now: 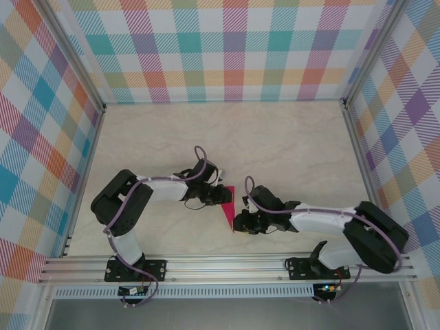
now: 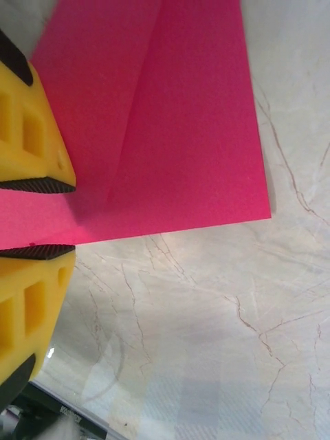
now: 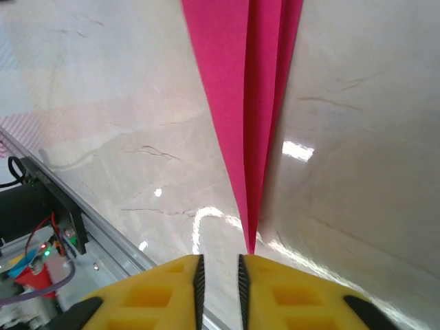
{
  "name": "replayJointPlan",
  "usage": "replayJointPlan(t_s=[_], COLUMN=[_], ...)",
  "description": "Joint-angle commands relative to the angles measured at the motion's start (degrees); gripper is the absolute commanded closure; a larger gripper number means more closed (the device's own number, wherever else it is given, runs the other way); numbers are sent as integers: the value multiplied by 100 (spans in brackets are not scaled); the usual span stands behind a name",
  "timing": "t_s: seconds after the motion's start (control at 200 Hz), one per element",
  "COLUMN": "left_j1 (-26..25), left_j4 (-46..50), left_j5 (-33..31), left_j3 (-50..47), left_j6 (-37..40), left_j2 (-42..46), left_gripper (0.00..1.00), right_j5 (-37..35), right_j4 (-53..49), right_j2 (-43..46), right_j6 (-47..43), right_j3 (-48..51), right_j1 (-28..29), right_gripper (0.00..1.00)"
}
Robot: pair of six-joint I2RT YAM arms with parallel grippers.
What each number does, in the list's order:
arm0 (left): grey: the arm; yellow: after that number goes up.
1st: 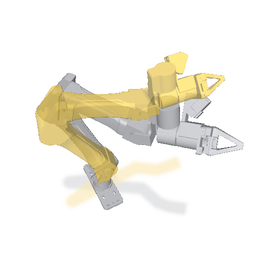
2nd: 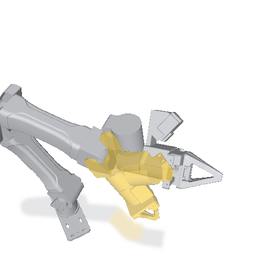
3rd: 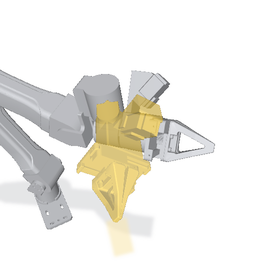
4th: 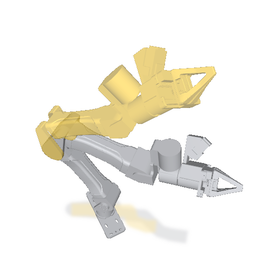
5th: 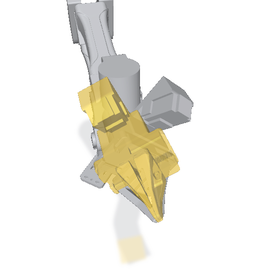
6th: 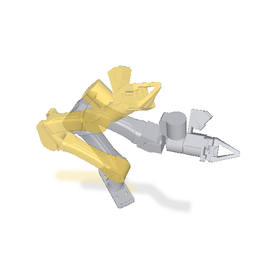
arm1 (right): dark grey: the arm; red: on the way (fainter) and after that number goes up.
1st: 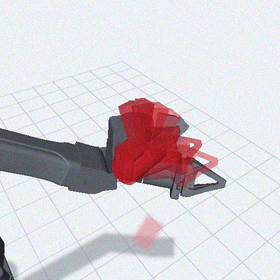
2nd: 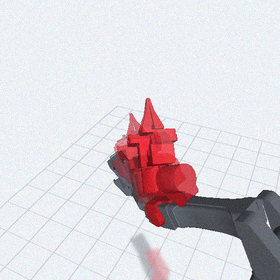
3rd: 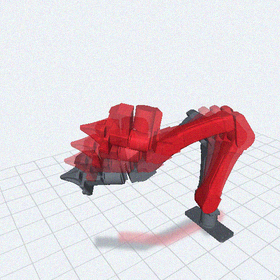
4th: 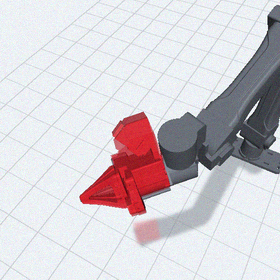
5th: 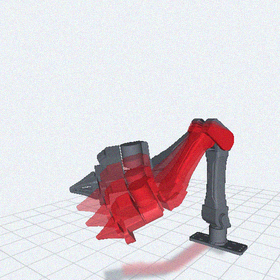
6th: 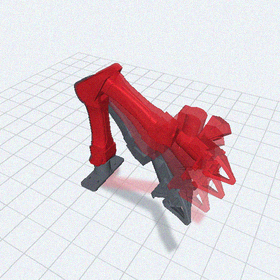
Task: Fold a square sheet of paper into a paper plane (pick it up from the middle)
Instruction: Fold the wing for the fifth time at the center of the table.
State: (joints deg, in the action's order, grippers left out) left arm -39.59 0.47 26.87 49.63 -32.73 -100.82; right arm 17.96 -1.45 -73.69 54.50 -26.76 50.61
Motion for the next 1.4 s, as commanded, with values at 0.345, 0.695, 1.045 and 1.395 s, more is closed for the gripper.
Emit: replayJointPlan(t_s=[0.345, 0.695, 1.045, 1.395], left_j1=[-840, -1200, -1181, -1043], left_j4=[3261, 3737, 3762, 3177], left_j5=[-2988, -3240, -3486, -3224], left_j3=[1204, 1981, 1646, 910], left_j6=[-562, -1038, -1209, -1229], left_j2=[938, -90, 197, 717], left_gripper=[45, 28, 48, 76], right_j5=[-2433, -2280, -1804, -889], right_j4=[-2358, -2019, -1415, -118], right_j2=[1890, 1582, 604, -485], right_j6=[564, 353, 4, -250], right_j3=[123, 43, -384, -799], right_j1=[-253, -253, -253, -266], right_gripper=[50, 42, 42, 45])
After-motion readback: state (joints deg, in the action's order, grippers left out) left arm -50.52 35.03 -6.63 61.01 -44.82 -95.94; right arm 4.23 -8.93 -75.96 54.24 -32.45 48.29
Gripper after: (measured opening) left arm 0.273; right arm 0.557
